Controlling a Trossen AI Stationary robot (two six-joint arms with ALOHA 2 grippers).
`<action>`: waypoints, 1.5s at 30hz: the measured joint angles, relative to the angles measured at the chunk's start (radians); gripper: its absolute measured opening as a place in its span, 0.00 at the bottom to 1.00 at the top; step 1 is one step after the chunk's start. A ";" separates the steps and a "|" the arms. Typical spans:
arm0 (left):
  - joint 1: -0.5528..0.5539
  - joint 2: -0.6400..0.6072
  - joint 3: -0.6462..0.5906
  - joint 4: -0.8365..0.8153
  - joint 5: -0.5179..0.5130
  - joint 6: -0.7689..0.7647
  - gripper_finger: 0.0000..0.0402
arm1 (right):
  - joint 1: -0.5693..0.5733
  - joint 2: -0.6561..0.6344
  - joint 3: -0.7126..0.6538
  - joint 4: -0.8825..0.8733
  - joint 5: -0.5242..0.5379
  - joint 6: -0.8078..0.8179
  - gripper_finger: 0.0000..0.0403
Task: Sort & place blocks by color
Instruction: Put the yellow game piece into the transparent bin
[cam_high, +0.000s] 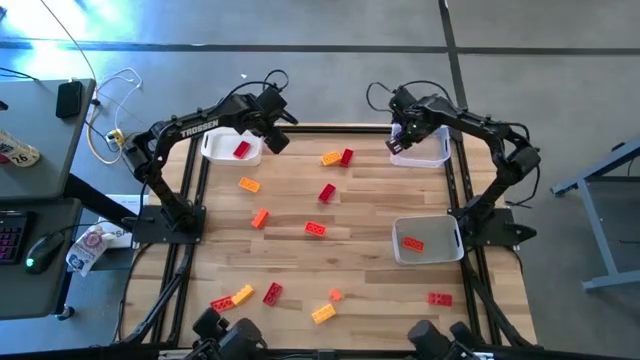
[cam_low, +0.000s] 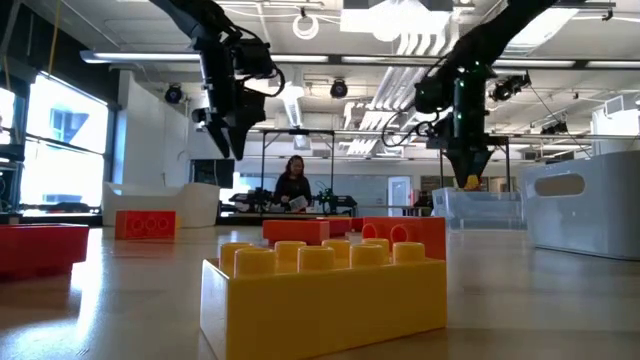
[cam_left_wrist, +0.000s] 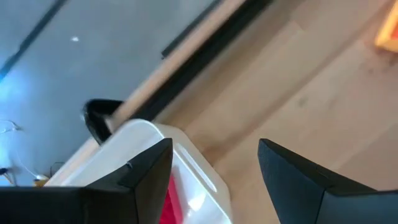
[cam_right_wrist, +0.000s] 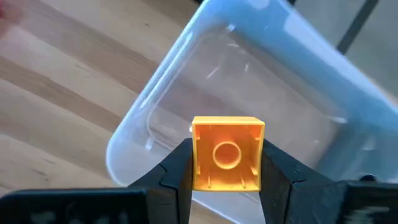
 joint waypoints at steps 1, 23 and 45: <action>-0.004 0.000 0.000 -0.011 0.023 0.000 0.56 | -0.008 0.000 -0.016 0.013 -0.004 0.000 0.27; -0.233 0.000 -0.084 -0.138 0.232 0.009 0.56 | -0.065 0.000 -0.110 0.111 -0.005 -0.036 0.36; -0.384 -0.077 -0.227 -0.277 0.210 -0.048 0.56 | -0.064 0.001 -0.110 0.095 -0.007 -0.082 0.43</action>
